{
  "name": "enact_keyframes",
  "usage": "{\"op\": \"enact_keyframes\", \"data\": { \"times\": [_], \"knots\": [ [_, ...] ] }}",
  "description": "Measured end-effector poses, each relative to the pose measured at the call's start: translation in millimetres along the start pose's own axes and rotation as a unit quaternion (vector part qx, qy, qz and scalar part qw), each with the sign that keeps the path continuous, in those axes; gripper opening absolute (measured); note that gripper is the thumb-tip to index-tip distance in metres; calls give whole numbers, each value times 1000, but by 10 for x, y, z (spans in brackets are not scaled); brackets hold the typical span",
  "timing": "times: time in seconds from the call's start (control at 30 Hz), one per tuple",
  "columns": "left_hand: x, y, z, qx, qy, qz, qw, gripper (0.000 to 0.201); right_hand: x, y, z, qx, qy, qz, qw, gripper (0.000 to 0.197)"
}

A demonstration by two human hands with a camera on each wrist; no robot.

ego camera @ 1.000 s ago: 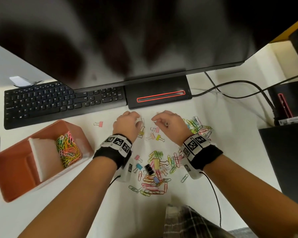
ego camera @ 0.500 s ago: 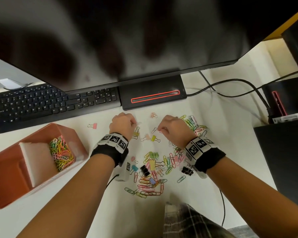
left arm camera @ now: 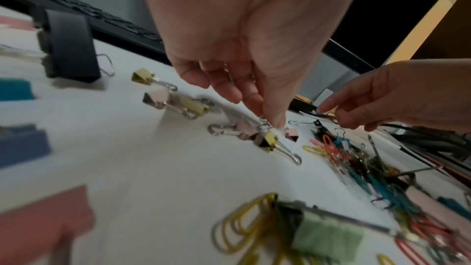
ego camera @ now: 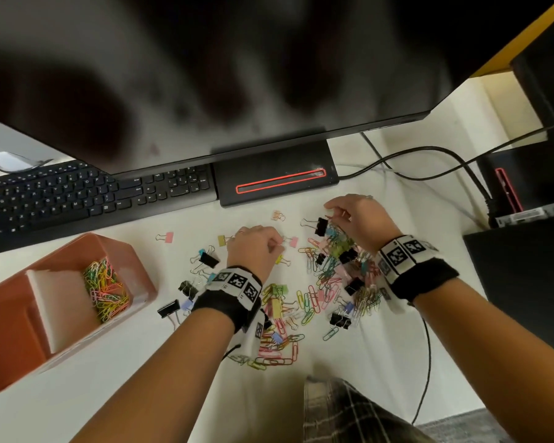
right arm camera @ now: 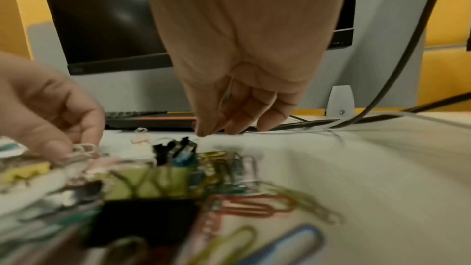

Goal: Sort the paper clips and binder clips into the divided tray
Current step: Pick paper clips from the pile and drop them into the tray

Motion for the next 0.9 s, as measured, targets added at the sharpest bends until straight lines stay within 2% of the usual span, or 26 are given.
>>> {"op": "enact_keyframes", "data": {
  "times": [0.13, 0.2, 0.27, 0.43, 0.53, 0.67, 0.8, 0.9],
  "knots": [
    [-21, 49, 63, 28, 2, 28, 999, 15, 14, 81, 106, 25, -82, -88, 992, 27],
    [-26, 61, 93, 40, 9, 45, 998, 10, 7, 57, 151, 26, -99, -100, 990, 22],
    [-22, 82, 113, 41, 9, 63, 997, 13, -13, 41, 179, 25, -107, -108, 988, 15],
    [-10, 82, 154, 8, 1, 82, 997, 13, -29, 60, 177, 21, -109, -59, 992, 11],
    [-39, 73, 172, -5, -2, 43, 999, 16, -23, 76, 179, 15, -132, -35, 990, 12],
    [-105, 127, 206, -1, 16, -1, 1000, 25, 64, 169, 160, -23, -102, 33, 994, 14],
    [-129, 216, 243, -21, 33, 38, 999, 18, 249, 297, 80, -52, -34, 85, 994, 18],
    [-130, 269, 256, -11, 40, 67, 997, 15, 263, 407, -46, -80, -68, 80, 991, 25]
  ]
}}
Point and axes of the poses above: each hand's wrist, its own z-axis towards the middle knuckle, its own x-axis out of the back of the hand, y = z × x, the point moved 2 cm from there along z, towards the middle knuckle, and after that the axes turned 3 degrees about -z, right-handed, at the moved point
